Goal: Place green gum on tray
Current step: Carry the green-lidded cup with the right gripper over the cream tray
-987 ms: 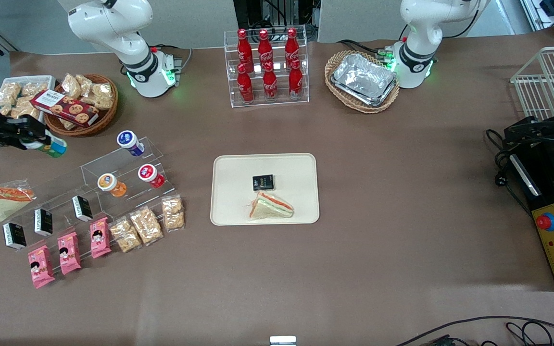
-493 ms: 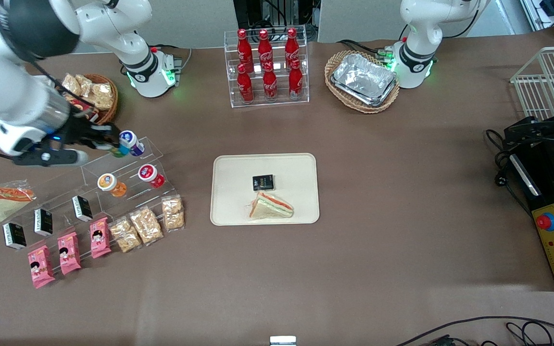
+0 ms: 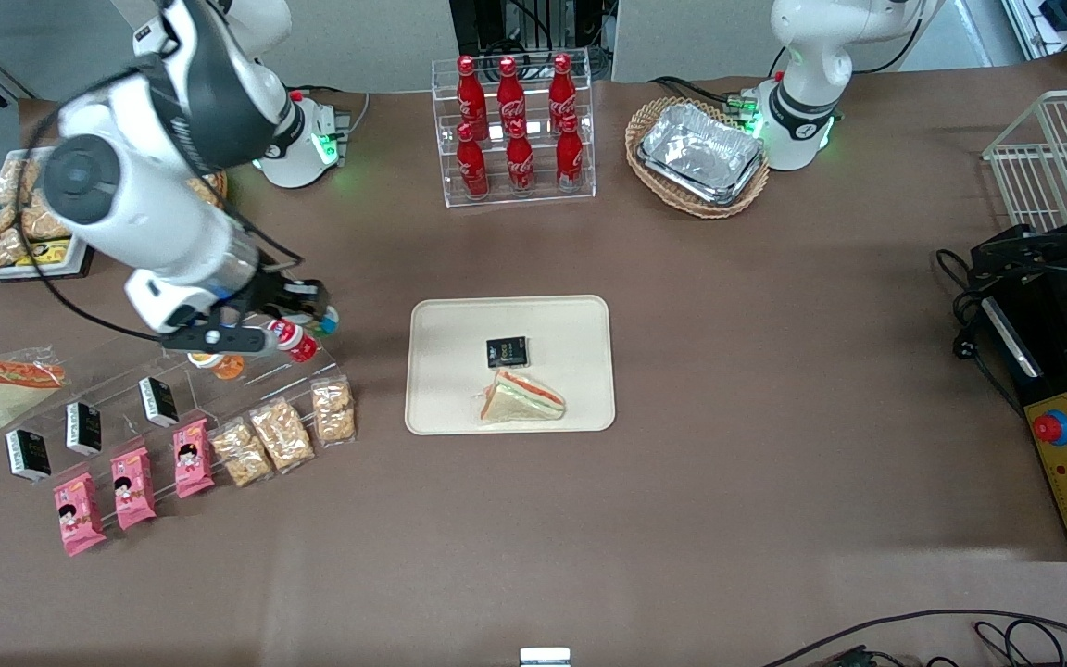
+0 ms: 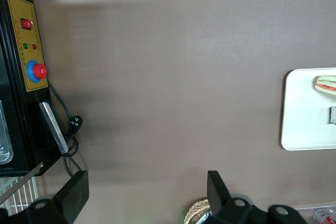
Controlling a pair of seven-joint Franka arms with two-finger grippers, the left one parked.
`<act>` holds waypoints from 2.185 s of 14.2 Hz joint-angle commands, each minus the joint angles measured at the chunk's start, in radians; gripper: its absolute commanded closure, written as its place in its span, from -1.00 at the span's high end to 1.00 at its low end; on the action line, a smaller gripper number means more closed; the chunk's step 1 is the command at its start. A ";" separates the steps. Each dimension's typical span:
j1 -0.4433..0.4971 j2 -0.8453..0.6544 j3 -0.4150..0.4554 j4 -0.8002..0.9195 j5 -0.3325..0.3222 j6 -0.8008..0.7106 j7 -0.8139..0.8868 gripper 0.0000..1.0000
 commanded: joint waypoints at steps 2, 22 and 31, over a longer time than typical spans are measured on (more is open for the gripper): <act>0.120 0.078 -0.009 -0.091 0.022 0.199 0.137 -0.89; 0.239 0.343 -0.003 -0.220 0.081 0.589 0.168 -0.89; 0.239 0.353 -0.003 -0.220 0.081 0.606 0.168 -0.55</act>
